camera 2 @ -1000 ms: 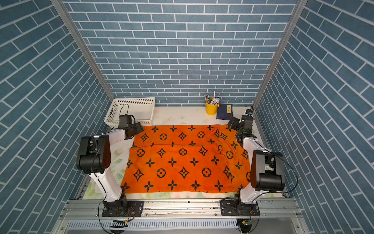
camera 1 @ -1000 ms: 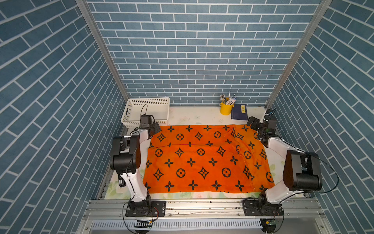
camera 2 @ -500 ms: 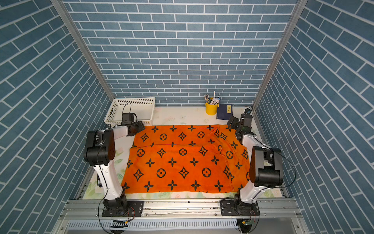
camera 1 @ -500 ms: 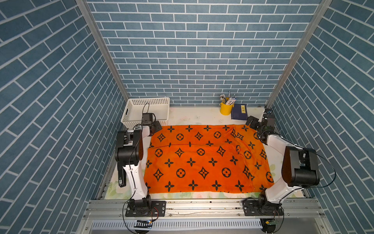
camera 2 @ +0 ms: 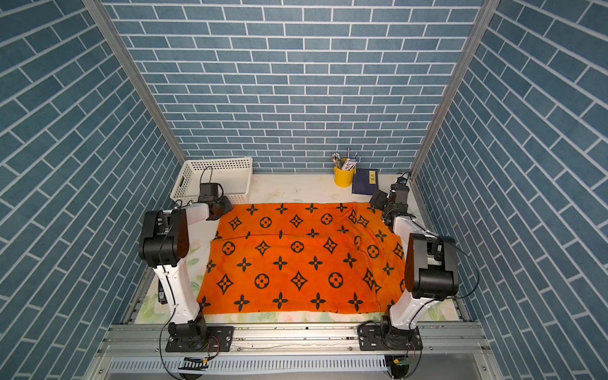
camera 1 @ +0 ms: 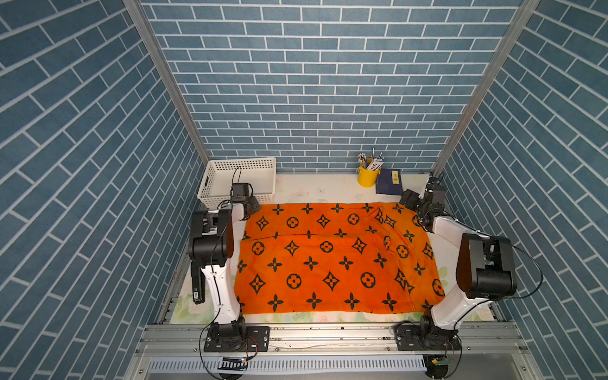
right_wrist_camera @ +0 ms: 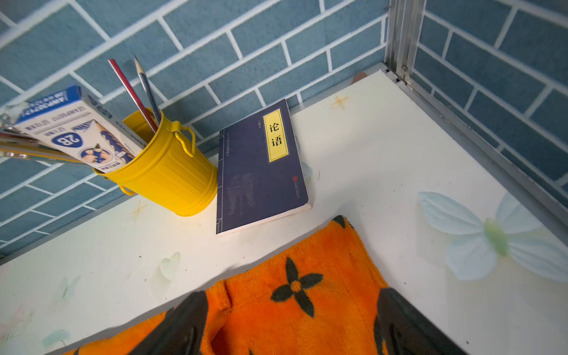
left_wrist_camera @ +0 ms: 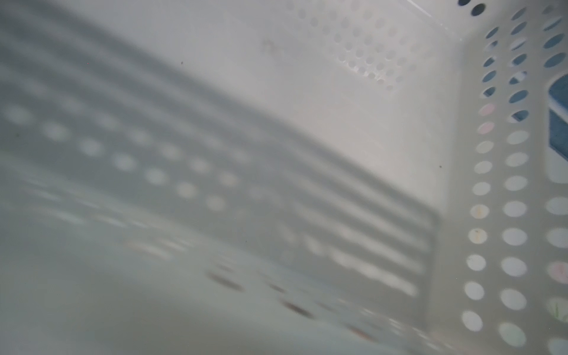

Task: Roll up the pillowcase
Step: Fold the pillowcase at the center of the board.

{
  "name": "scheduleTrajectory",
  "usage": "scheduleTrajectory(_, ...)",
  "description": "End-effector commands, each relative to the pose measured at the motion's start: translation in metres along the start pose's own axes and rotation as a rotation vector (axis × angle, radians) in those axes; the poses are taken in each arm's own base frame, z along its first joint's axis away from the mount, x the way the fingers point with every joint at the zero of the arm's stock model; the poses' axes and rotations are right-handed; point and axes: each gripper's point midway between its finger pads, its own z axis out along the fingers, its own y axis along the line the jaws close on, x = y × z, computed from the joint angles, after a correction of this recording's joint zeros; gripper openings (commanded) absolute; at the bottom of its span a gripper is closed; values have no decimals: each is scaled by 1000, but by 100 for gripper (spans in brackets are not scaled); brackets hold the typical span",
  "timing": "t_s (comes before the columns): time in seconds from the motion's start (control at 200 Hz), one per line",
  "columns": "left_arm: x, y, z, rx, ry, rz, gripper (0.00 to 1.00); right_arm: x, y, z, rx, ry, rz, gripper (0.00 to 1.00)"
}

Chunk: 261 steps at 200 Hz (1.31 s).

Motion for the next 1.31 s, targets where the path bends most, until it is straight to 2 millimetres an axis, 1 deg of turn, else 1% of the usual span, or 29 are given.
scheduleTrajectory(0.0,-7,3,-10,-4,-39,-18,0,6,-11,16,61,61,1,79)
scheduleTrajectory(0.06,-9,3,-18,-1,-61,-18,0,7,-18,26,99,87,6,73)
scheduleTrajectory(0.105,-9,3,-23,3,-66,-14,0,7,-22,35,122,104,7,70)
scheduleTrajectory(0.18,-7,3,-27,7,-66,-9,0,11,-30,52,160,155,2,63)
scheduleTrajectory(0.19,-7,3,-27,8,-65,-8,0,7,-29,54,161,149,2,61)
scheduleTrajectory(0.21,-6,3,-28,10,-65,-9,0,9,-31,60,171,166,2,59)
scheduleTrajectory(0.215,-6,3,-28,11,-65,-9,0,14,-34,62,181,184,2,59)
scheduleTrajectory(0.235,-6,3,-28,11,-65,-9,0,12,-34,67,186,188,3,58)
scheduleTrajectory(0.275,-5,3,-30,13,-65,-12,0,16,-39,77,210,222,8,57)
scheduleTrajectory(0.285,-5,3,-30,15,-67,-12,0,13,-39,77,211,217,9,57)
scheduleTrajectory(0.31,-4,4,-30,15,-66,-14,0,17,-42,85,225,235,12,56)
scheduleTrajectory(0.4,-3,3,-32,20,-65,-13,0,20,-50,99,265,260,22,53)
scheduleTrajectory(0.43,-3,4,-32,19,-63,-12,0,13,-50,100,272,253,25,52)
scheduleTrajectory(0.435,-3,4,-32,19,-64,-12,0,20,-53,104,278,267,24,52)
scheduleTrajectory(0.45,-3,4,-32,19,-63,-12,0,26,-56,109,287,283,24,53)
scheduleTrajectory(0.54,-3,3,-32,23,-64,-11,0,28,-60,121,306,307,21,53)
scheduleTrajectory(0.665,-5,1,-34,31,-67,-14,0,29,-64,132,329,333,15,50)
scheduleTrajectory(0.75,-6,0,-34,33,-69,-14,0,33,-65,134,337,359,23,50)
scheduleTrajectory(0.8,-6,0,-34,32,-68,-14,0,36,-62,135,324,370,28,50)
scheduleTrajectory(0.825,-6,0,-34,33,-67,-14,0,38,-62,135,319,377,31,48)
scheduleTrajectory(0.89,-6,0,-35,34,-66,-17,0,38,-61,133,312,379,33,33)
scheduleTrajectory(0.94,-6,-1,-35,36,-67,-18,0,37,-59,131,310,377,32,25)
scheduleTrajectory(1.01,-8,-2,-37,40,-71,-17,0,33,-57,127,301,370,34,7)
scheduleTrajectory(1.05,-9,-3,-39,43,-75,-19,0,31,-56,125,297,364,34,0)
scheduleTrajectory(1.215,-13,-3,-48,41,-90,-20,0,16,-52,109,279,299,25,0)
scheduleTrajectory(1.265,-16,-4,-54,42,-102,-26,0,8,-46,102,256,270,19,0)
scheduleTrajectory(1.29,-17,-4,-57,44,-109,-30,0,11,-46,103,248,271,19,0)
scheduleTrajectory(1.3,-18,-4,-58,45,-112,-30,0,0,-42,96,238,245,20,0)
